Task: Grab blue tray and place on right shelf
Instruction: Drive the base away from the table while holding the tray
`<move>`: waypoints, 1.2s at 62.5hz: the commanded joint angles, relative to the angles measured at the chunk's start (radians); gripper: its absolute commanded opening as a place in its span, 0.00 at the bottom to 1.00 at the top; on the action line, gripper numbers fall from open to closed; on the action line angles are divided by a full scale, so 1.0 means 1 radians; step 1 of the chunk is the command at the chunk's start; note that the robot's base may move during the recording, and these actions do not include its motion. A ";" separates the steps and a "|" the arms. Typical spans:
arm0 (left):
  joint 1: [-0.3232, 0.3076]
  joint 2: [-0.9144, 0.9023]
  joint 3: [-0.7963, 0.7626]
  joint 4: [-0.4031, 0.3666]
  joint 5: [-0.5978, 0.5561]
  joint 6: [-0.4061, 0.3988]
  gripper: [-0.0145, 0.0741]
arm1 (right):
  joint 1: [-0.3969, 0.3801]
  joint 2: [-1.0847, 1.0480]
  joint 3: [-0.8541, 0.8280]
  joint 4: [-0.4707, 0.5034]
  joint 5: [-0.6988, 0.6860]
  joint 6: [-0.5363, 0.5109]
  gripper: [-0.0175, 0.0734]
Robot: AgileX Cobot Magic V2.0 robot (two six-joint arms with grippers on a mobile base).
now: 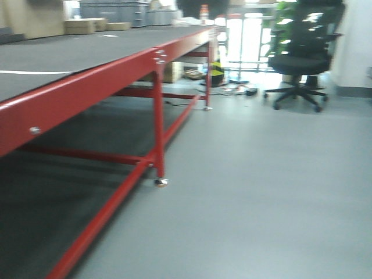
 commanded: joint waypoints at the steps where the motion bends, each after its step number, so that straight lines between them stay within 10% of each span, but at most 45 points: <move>1: -0.022 -0.026 -0.022 -0.051 0.063 0.031 0.11 | 0.010 -0.021 -0.029 0.032 -0.120 -0.026 0.26; 75: -0.022 -0.026 -0.022 -0.057 0.063 0.031 0.11 | 0.010 -0.021 -0.029 0.032 -0.120 -0.026 0.26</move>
